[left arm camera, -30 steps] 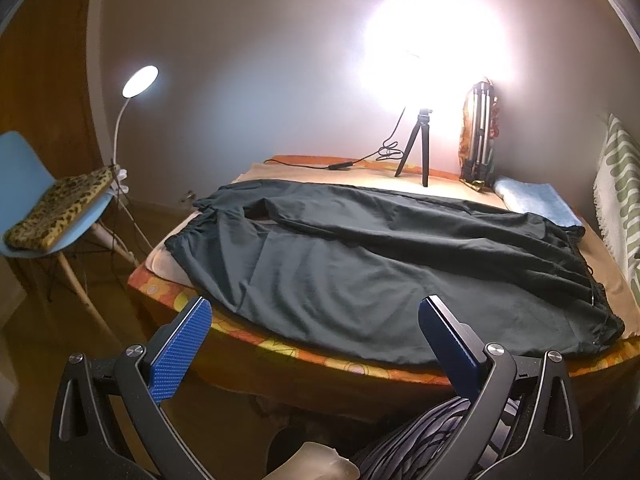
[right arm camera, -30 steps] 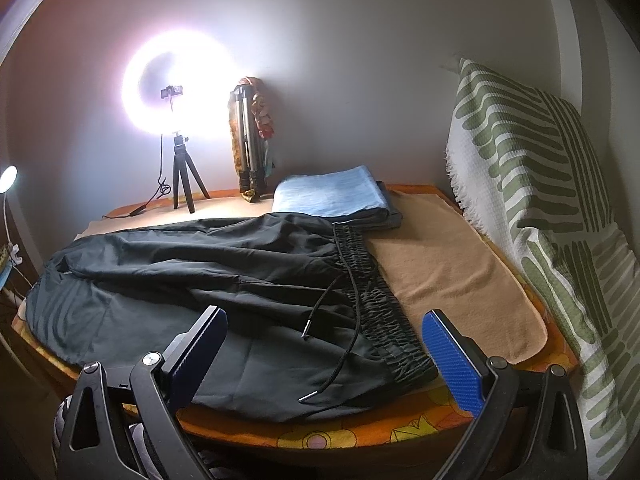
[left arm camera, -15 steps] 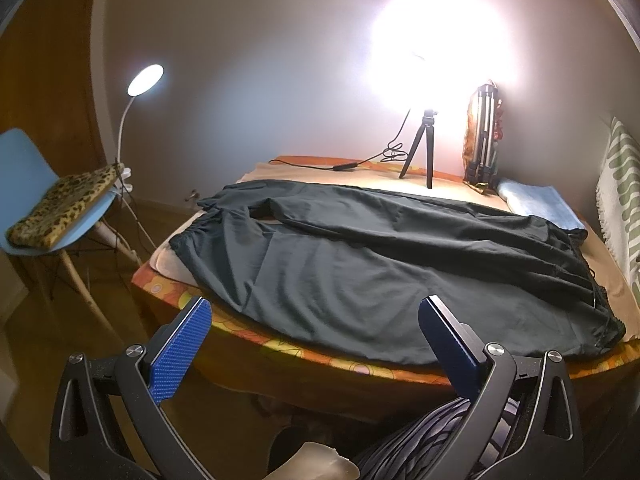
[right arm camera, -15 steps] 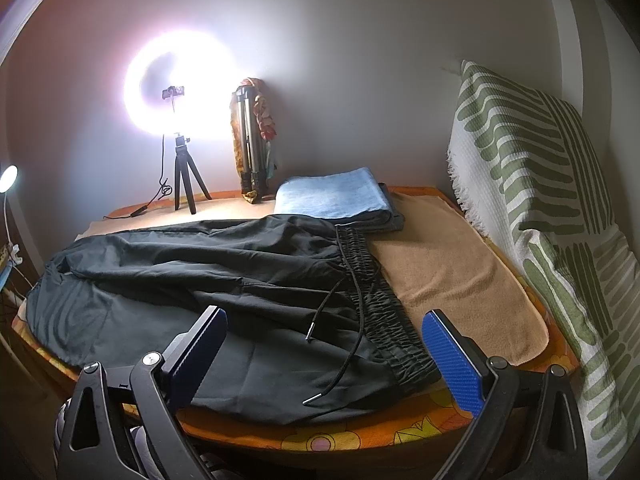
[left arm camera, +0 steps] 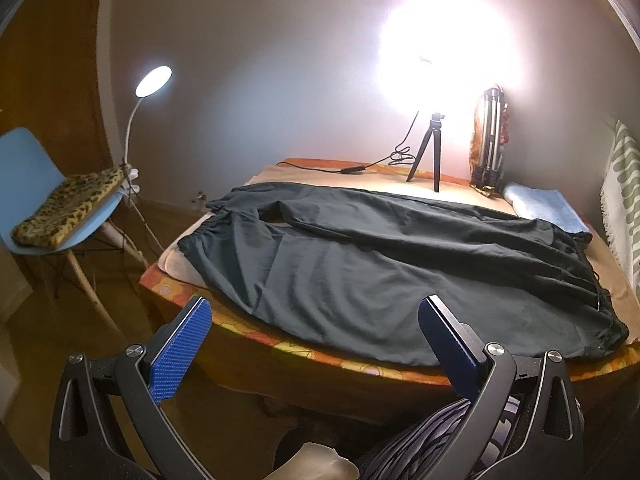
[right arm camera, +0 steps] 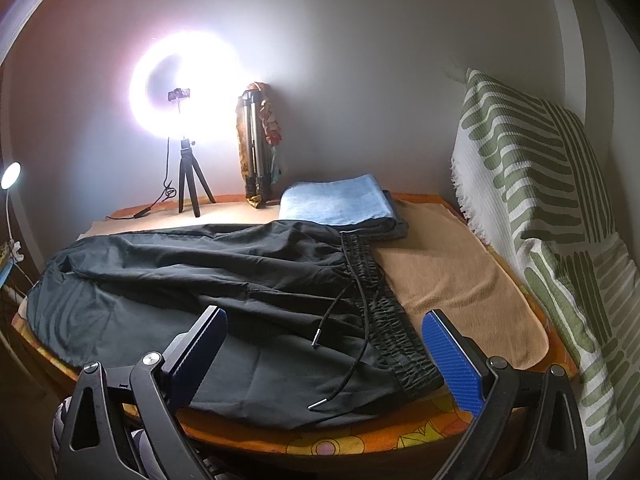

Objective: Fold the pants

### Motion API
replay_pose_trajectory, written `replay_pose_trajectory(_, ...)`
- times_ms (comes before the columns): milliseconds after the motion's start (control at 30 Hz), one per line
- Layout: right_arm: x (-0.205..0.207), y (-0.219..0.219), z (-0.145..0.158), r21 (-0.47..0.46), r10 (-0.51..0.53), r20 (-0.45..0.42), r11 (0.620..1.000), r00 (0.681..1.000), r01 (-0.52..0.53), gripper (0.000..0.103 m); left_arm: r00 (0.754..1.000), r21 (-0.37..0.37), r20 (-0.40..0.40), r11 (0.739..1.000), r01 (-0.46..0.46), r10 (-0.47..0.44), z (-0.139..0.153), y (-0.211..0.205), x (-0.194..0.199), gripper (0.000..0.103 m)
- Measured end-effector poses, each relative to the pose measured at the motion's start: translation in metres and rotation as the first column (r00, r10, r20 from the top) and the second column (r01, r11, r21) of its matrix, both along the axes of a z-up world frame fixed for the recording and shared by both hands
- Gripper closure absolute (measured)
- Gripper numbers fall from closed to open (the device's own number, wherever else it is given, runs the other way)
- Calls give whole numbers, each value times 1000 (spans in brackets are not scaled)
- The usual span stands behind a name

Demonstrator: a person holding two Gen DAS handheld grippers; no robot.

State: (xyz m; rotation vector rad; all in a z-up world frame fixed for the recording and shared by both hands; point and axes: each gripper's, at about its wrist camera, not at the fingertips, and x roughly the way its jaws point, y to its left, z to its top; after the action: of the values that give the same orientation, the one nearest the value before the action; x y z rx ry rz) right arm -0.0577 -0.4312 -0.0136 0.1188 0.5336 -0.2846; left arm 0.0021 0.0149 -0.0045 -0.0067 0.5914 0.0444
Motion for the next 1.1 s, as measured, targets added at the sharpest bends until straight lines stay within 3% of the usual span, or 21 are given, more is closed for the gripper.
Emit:
replay_pose_trajectory(400, 0, 6, 15, -24, 21, 28, 1000, 999, -21, 4, 1000, -5, 16, 1000, -18, 19, 6, 14, 0, 0)
replay_pose_trajectory(667, 9, 12, 38, -42, 91, 51, 995, 995, -89, 4, 998, 3, 27, 998, -64, 63, 14, 44, 5, 0)
replay_pose_trajectory(900, 28, 27, 66, -36, 227, 59, 974, 972, -225, 4, 990, -45, 5, 989, -141, 142, 14, 100, 20, 2)
replay_pose_trajectory(1100, 55, 53, 81, -14, 352, 50, 936, 935, -352, 4, 977, -73, -44, 974, -213, 210, 1, 148, 46, 12)
